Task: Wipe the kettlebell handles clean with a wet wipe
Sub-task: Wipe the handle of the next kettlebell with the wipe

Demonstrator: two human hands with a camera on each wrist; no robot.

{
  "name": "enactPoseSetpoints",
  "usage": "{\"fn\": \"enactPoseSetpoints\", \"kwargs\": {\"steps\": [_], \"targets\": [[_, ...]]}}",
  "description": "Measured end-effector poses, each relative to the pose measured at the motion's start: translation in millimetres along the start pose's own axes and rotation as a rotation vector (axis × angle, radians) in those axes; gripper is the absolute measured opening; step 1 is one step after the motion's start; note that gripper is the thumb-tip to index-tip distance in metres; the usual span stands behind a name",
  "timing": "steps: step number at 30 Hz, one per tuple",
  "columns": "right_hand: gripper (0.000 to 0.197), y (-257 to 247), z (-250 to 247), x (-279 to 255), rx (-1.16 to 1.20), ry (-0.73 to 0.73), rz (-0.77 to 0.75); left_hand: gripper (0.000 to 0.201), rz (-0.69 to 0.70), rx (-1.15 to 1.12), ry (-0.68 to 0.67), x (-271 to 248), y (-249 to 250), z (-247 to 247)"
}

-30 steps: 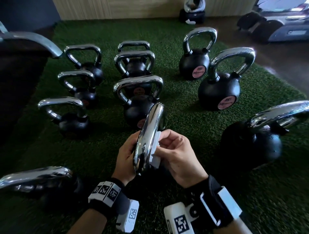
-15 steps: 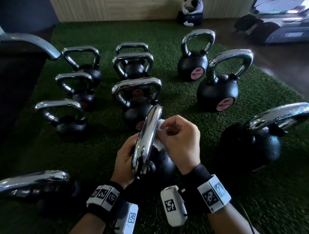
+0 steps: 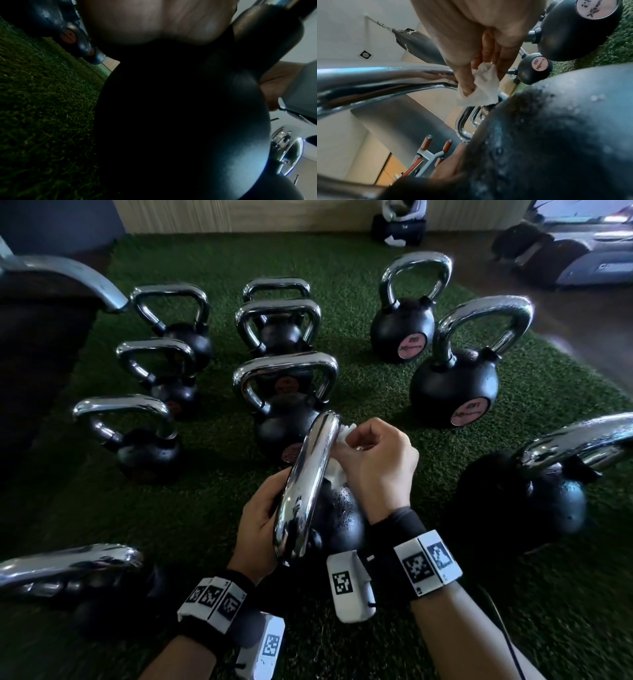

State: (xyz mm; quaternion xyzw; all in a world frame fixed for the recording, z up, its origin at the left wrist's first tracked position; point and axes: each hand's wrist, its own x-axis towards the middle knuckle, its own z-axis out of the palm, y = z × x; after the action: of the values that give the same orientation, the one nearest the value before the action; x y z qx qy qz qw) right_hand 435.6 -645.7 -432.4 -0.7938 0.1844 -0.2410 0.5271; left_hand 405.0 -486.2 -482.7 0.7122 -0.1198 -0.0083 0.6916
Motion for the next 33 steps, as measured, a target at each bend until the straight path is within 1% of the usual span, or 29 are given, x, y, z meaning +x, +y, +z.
{"fn": "enactPoseSetpoints", "kwargs": {"steps": [3,4,7,9,11,13,14,16,18,19,20,21,22,23,24,25,26,27,28,29,30,31,33], "targets": [[0.024,-3.9,6.2,-0.7,-0.071,-0.016,-0.04,0.042,0.014,0.089,0.034,1.9,-9.8,-3.5],[0.02,-4.1,7.9,-2.0,-0.099,-0.033,-0.038,0.039,0.029,0.105,0.04,2.7,-13.1,-4.8],[0.011,-1.0,9.3,-6.0,-0.167,-0.093,-0.034,0.036,0.014,0.061,0.058,3.8,-15.6,-3.7],[0.014,4.4,8.2,-5.2,-0.179,-0.129,-0.024,0.028,-0.023,0.064,0.033,1.5,-11.4,-2.7],[0.023,10.8,5.2,-4.0,-0.165,-0.186,0.021,0.032,-0.055,0.116,-0.028,0.3,-4.8,-5.4],[0.029,21.2,0.1,-3.1,-0.126,-0.254,0.058,0.031,-0.096,0.153,-0.074,4.0,-4.5,-11.9],[0.029,27.5,-4.4,-2.4,-0.091,-0.281,0.071,0.027,-0.104,0.163,-0.059,6.5,-4.3,-15.3],[0.024,41.8,-14.8,1.8,-0.007,-0.297,0.104,0.026,-0.076,0.126,0.052,5.2,1.8,-20.9],[0.019,52.4,-23.5,9.4,0.049,-0.243,0.125,0.038,0.005,0.044,0.164,-5.6,19.3,-24.8],[0.016,54.9,-25.8,14.6,0.054,-0.211,0.116,0.04,0.068,0.03,0.182,-13.7,32.2,-25.6],[0.015,54.4,-25.5,20.3,0.046,-0.201,0.108,0.042,0.129,0.04,0.163,-21.7,44.3,-25.4],[0.017,50.0,-23.2,25.0,0.047,-0.224,0.108,0.048,0.172,0.105,0.112,-28.0,53.6,-24.0],[0.024,45.4,-19.6,29.2,0.076,-0.279,0.115,0.059,0.214,0.231,0.05,-33.5,62.7,-20.6],[0.032,40.8,-15.3,32.6,0.135,-0.355,0.134,0.073,0.273,0.403,0.009,-36.8,68.2,-17.1],[0.038,36.3,-11.6,35.4,0.209,-0.452,0.16,0.083,0.328,0.566,-0.008,-37.8,69.0,-14.2],[0.039,32.6,-8.3,37.1,0.267,-0.564,0.184,0.088,0.361,0.679,-0.001,-37.3,68.7,-11.7],[0.036,29.3,-6.4,37.6,0.292,-0.666,0.172,0.089,0.377,0.73,0.008,-35.4,68.8,-10.8],[0.032,28.9,-4.7,38.1,0.262,-0.739,0.128,0.089,0.391,0.744,0.016,-33.6,69.8,-10.6],[0.03,32.2,-2.9,39.8,0.196,-0.772,0.061,0.089,0.399,0.746,0.023,-32.0,70.6,-11.1],[0.032,36.0,-1.4,40.7,0.135,-0.771,0.003,0.089,0.394,0.742,0.02,-31.1,71.8,-12.0],[0.037,38.2,-0.1,40.2,0.086,-0.751,-0.023,0.09,0.383,0.727,0.011,-30.7,72.6,-13.1],[0.04,39.2,0.7,39.1,0.071,-0.736,-0.032,0.091,0.365,0.696,0.001,-30.5,72.9,-14.4],[0.038,43.5,1.0,37.8,0.042,-0.724,-0.054,0.094,0.318,0.595,-0.04,-29.3,74.1,-17.0]]}}
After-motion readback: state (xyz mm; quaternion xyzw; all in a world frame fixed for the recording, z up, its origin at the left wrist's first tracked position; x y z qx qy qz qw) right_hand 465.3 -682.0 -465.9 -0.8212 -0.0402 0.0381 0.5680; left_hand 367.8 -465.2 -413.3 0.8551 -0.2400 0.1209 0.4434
